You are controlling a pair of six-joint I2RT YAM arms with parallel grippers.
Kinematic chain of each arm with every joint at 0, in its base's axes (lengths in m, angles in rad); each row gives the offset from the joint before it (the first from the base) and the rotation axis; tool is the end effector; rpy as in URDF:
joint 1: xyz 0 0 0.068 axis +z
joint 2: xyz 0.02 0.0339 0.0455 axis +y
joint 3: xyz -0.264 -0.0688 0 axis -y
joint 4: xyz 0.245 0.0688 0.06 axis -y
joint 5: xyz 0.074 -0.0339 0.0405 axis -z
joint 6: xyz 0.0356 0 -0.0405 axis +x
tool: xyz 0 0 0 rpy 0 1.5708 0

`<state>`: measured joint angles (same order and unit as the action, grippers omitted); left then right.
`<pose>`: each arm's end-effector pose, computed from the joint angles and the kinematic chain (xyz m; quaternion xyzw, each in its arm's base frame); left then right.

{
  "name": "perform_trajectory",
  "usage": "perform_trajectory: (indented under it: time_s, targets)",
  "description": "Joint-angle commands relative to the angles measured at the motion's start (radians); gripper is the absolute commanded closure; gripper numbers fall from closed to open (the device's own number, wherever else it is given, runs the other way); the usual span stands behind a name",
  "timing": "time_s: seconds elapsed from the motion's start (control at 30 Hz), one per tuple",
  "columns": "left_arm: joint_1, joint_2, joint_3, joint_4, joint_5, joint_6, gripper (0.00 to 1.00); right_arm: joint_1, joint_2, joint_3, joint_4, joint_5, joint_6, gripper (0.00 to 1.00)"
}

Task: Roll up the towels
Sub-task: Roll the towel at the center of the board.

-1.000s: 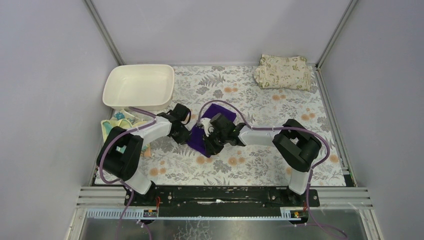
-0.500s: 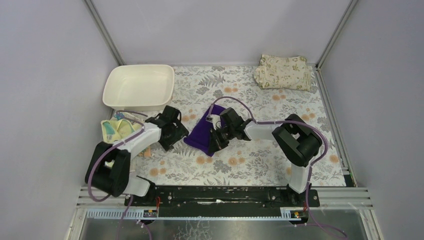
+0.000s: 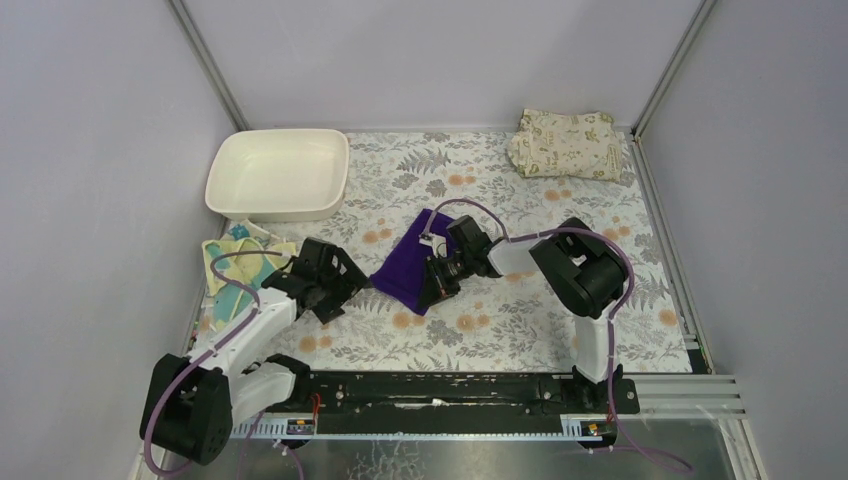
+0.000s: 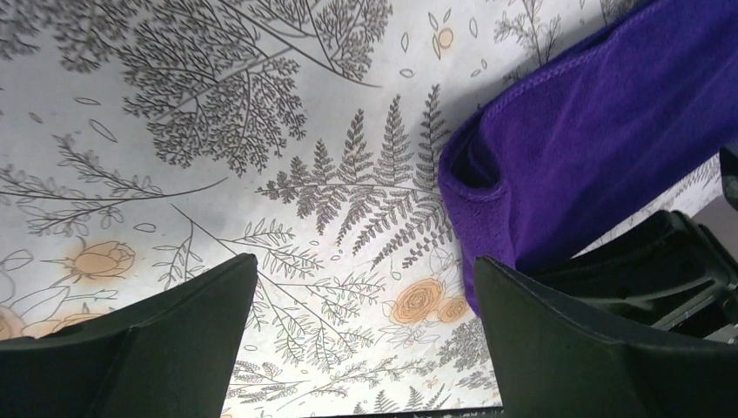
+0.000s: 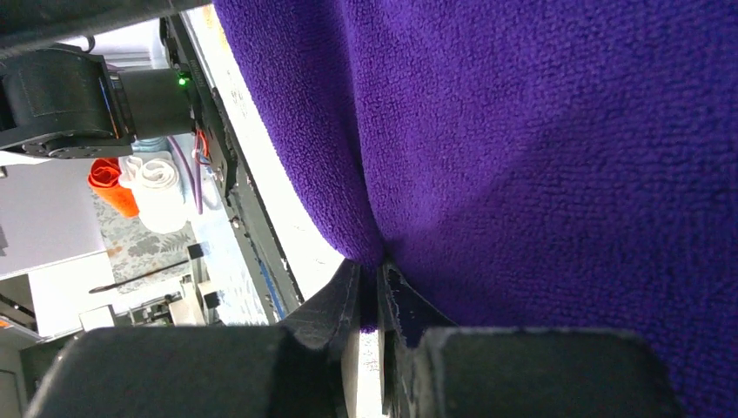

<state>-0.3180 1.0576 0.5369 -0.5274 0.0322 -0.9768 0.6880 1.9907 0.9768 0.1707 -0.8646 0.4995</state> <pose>0.1777 -0.0597 0.1787 -0.3085 0.9153 -0.1682 0.1967 0.2707 0.2575 0.1058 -0.2283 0.8308 0.5053 0.0487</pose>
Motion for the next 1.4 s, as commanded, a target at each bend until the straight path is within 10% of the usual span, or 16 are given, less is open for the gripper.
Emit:
perform_trajectory:
  time_s: [0.0,1.0,1.37]
  targets:
    - [0.008,-0.015,-0.045,0.122,0.103,0.017,0.06,-0.013,0.03,0.02,-0.034,-0.011,0.011,0.92]
    - [0.008,0.383,0.031,0.29,0.089,-0.024,0.52,-0.015,-0.059,0.148,-0.268,0.106,-0.106,0.77]
    - [0.008,0.483,0.063,0.217,0.052,-0.048,0.59,0.093,-0.246,0.202,-0.438,0.514,-0.283,0.61]
